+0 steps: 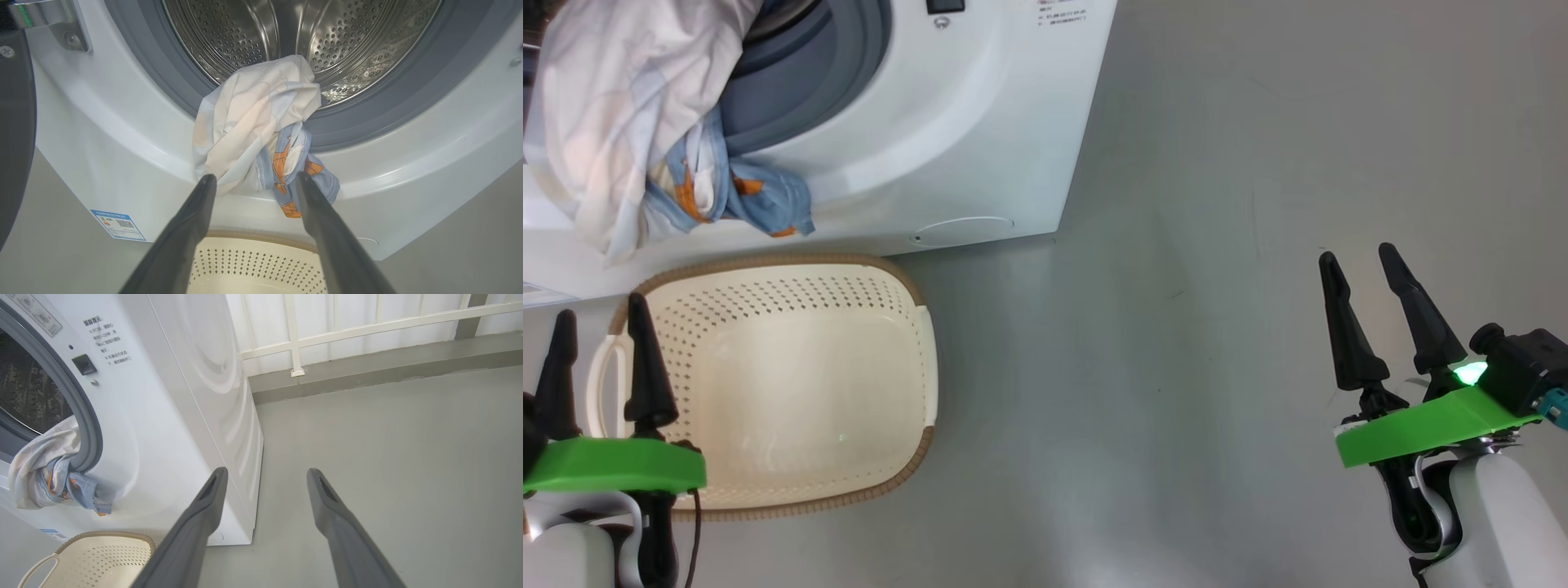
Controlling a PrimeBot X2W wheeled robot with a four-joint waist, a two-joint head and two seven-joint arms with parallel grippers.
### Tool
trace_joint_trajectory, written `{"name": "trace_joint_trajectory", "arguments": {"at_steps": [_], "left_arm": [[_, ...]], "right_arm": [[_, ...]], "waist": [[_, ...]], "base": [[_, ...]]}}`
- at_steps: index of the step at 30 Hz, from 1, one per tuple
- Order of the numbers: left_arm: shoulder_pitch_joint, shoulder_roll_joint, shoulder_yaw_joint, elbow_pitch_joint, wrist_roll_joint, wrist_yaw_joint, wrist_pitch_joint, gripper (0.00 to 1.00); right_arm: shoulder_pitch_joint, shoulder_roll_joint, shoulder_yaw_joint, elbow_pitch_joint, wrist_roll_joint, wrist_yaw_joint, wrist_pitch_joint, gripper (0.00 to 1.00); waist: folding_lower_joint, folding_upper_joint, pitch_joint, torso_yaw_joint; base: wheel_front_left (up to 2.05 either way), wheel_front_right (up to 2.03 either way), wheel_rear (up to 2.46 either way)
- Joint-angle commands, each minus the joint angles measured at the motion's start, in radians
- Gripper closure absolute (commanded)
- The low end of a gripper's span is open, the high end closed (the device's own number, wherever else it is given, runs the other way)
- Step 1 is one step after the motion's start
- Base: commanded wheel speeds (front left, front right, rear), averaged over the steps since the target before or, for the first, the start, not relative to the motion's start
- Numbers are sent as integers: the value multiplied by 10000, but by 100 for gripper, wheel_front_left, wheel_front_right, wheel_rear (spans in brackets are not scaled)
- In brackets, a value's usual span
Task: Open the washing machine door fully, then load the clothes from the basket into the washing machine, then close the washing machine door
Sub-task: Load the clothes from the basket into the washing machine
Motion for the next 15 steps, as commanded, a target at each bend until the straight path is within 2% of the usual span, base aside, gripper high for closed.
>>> {"name": "trace_joint_trajectory", "arguments": {"at_steps": [1, 10, 15], "left_arm": [[106, 200, 393, -313, 110, -15, -53, 0], [-76, 313, 383, -175, 68, -15, -53, 0], [-584, 574, 243, 437, -155, -15, -53, 0]], "right_arm": [[268, -105, 161, -256, -63, 17, -49, 0], [173, -45, 185, -294, -77, 17, -49, 0], [49, 36, 185, -330, -97, 17, -49, 0]], "waist": [[0, 0, 14, 8], [0, 0, 180, -18], [0, 0, 466, -16]], "base": [[0, 0, 0], [0, 0, 0], [0, 0, 0]]}}
